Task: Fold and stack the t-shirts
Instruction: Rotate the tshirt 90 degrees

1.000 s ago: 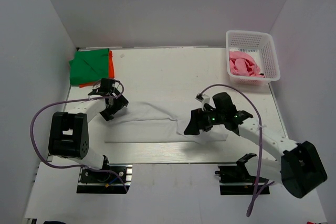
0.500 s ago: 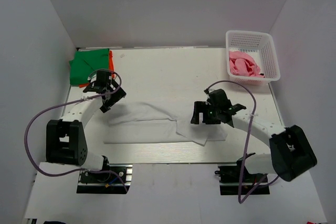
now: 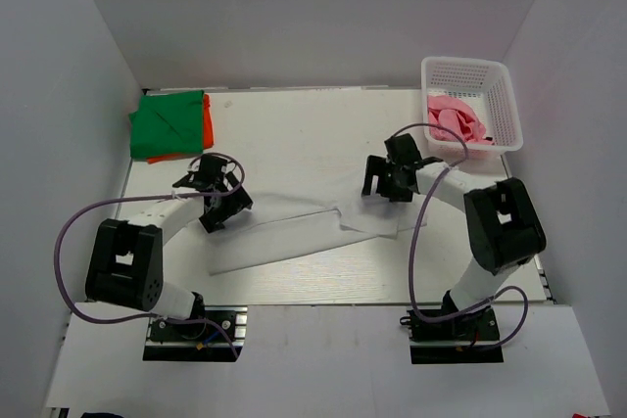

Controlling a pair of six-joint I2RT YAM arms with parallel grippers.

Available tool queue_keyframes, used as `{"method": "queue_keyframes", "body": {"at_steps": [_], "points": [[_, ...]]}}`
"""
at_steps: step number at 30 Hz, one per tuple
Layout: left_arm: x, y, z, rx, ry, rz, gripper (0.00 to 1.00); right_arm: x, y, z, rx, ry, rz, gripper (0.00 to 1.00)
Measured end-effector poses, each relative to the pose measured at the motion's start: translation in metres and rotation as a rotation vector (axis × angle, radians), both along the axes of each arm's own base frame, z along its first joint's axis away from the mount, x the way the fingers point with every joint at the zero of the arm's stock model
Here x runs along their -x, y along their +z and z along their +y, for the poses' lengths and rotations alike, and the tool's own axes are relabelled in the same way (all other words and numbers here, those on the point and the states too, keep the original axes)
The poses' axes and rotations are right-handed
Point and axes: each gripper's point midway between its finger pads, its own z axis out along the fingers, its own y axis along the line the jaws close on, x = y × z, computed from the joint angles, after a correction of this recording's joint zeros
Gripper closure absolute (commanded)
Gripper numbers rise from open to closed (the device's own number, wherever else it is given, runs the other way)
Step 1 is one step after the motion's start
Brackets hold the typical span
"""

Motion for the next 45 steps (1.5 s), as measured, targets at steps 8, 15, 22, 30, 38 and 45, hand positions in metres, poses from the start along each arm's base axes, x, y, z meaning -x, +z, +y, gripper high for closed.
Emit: {"method": "queue_keyframes", "body": {"at_steps": [8,15,22,30,38,45], "points": [[0.038,-0.004,-0.027,-0.060,-0.092,0.078,0.00,-0.113,0.003,0.015,0.034,-0.038,-0.063,0.10],[0.081,-0.004,-0.085,-0.013,-0.261,0.130,0.00,-0.203,0.009,0.064,-0.028,0.127,-0.167,0.10],[0.107,-0.005,-0.134,-0.014,-0.373,0.117,0.00,-0.239,0.015,0.116,-0.148,0.337,-0.259,0.10],[0.120,-0.007,-0.202,-0.040,-0.507,0.102,0.00,-0.236,0.016,0.156,-0.172,0.450,-0.312,0.10],[0.115,0.000,-0.254,0.007,-0.540,0.063,0.00,-0.243,0.017,0.167,-0.182,0.437,-0.358,0.10],[0.122,0.004,-0.253,0.001,-0.496,0.023,0.00,-0.250,0.018,0.165,-0.178,0.401,-0.374,0.10]]}}
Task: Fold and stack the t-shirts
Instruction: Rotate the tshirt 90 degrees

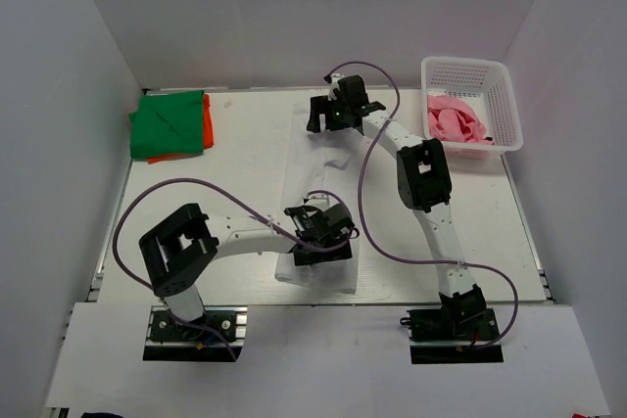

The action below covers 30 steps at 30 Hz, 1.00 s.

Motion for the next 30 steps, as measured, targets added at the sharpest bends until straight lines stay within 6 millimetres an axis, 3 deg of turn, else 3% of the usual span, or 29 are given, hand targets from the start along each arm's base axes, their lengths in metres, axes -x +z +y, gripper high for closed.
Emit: {"method": "queue_keyframes", "body": {"at_steps": [4,6,12,15,17,22,27,30], "points": [[0.016,0.000,0.020,-0.073,-0.009,-0.017,0.00,0.005,0.008,-0.001,0.013,0.010,0.005,0.10],[0.022,0.006,0.031,-0.109,-0.016,-0.035,0.00,0.012,0.023,-0.003,0.022,0.014,-0.002,0.10],[0.027,0.035,0.068,-0.105,0.015,-0.110,0.00,0.052,0.101,-0.022,0.113,-0.002,-0.092,0.10],[0.020,0.042,0.093,-0.078,0.112,-0.156,0.00,0.073,0.122,-0.023,0.161,-0.022,-0.125,0.10],[0.013,0.043,0.114,-0.085,0.182,-0.181,0.00,0.092,0.111,-0.024,0.193,-0.029,-0.097,0.10],[-0.010,0.065,0.144,-0.020,0.334,-0.278,0.00,0.141,0.036,-0.028,0.308,-0.010,0.085,0.10],[-0.030,0.063,0.157,-0.005,0.392,-0.302,0.00,0.149,-0.015,-0.036,0.386,-0.034,0.202,0.10],[-0.038,0.046,0.153,-0.039,0.369,-0.263,0.00,0.133,-0.014,-0.032,0.380,-0.067,0.189,0.10]]}}
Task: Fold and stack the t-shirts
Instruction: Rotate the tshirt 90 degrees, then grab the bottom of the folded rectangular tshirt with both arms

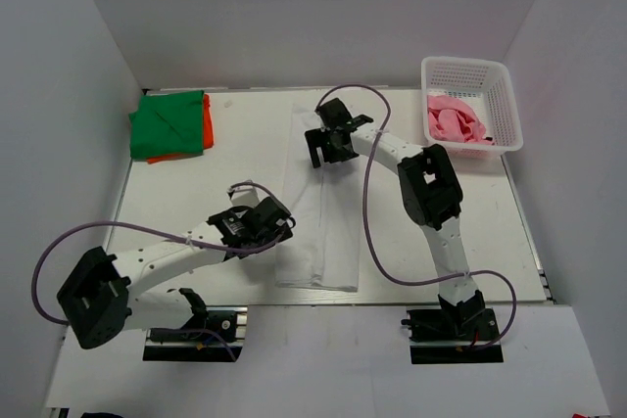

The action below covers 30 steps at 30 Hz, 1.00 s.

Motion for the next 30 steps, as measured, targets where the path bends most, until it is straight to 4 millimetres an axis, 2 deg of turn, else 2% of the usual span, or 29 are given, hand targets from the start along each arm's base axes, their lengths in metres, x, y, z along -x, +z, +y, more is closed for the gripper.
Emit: {"method": "queue_keyframes", "body": {"at_steps": [3,10,15,18,20,24,26,28,30], "points": [[-0.002,-0.010,-0.003,-0.018,-0.034,0.038,0.00,-0.017,-0.004,0.000,0.013,-0.040,-0.013,0.10],[-0.010,0.007,-0.013,0.054,-0.114,0.006,0.00,-0.074,-0.001,0.011,-0.038,-0.096,-0.085,0.10],[-0.004,0.008,-0.025,0.080,-0.220,0.024,0.00,-0.081,0.005,0.009,-0.074,-0.086,-0.087,0.10],[0.002,0.001,-0.033,0.095,-0.281,0.055,0.00,-0.053,0.016,0.000,-0.094,-0.061,-0.055,0.10],[0.008,-0.009,-0.034,0.091,-0.306,0.089,0.00,-0.015,0.032,-0.012,-0.118,-0.042,-0.033,0.10],[0.023,-0.028,-0.031,0.082,-0.337,0.158,0.00,0.056,0.099,-0.034,-0.259,-0.022,-0.130,0.10],[0.031,-0.037,-0.028,0.084,-0.348,0.185,0.03,0.088,0.126,-0.043,-0.341,-0.009,-0.186,0.10],[0.038,-0.046,-0.025,0.087,-0.359,0.208,0.09,0.116,0.134,-0.054,-0.400,-0.011,-0.208,0.10],[0.039,-0.048,-0.029,0.105,-0.374,0.204,0.14,0.140,0.119,-0.065,-0.418,-0.033,-0.174,0.10]]}}
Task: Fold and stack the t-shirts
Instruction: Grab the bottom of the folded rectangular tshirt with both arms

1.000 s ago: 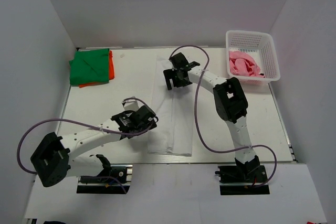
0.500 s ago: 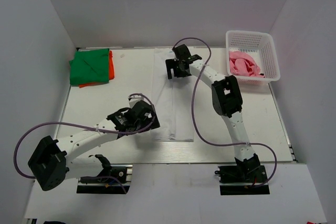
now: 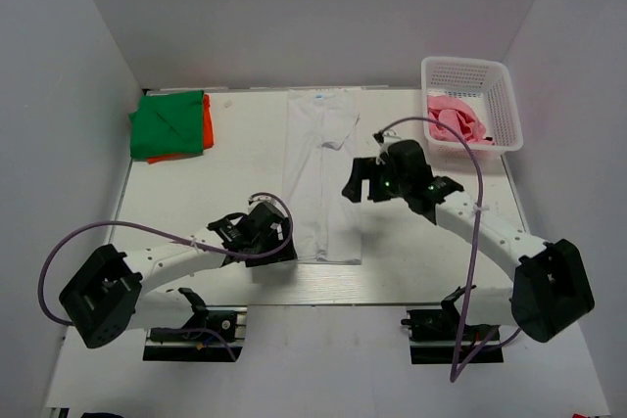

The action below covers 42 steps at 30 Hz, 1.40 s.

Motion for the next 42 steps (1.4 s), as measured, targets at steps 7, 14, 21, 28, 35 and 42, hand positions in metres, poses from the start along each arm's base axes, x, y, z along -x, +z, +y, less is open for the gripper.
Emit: {"method": "queue_keyframes", "body": {"at_steps": [7,14,21,28,35,42], "points": [[-0.005,-0.004,-0.015,0.029,-0.042,0.002,0.40,0.068,-0.073,-0.021,-0.010,-0.017,0.253,0.10],[-0.005,-0.009,-0.020,0.053,-0.051,0.006,0.57,0.119,-0.106,-0.025,-0.036,0.023,0.430,0.15],[0.001,-0.011,-0.030,0.117,-0.062,0.032,0.73,0.140,-0.115,-0.023,-0.077,0.048,0.488,0.21],[0.002,-0.013,-0.034,0.124,-0.062,0.058,0.86,0.142,-0.125,-0.019,-0.070,0.062,0.520,0.61],[0.006,-0.012,-0.033,0.119,-0.065,0.071,0.86,0.140,-0.130,-0.020,-0.060,0.053,0.512,1.00],[0.010,-0.009,-0.025,0.064,-0.068,0.092,0.86,0.126,-0.120,-0.014,-0.089,0.061,0.429,1.00]]}}
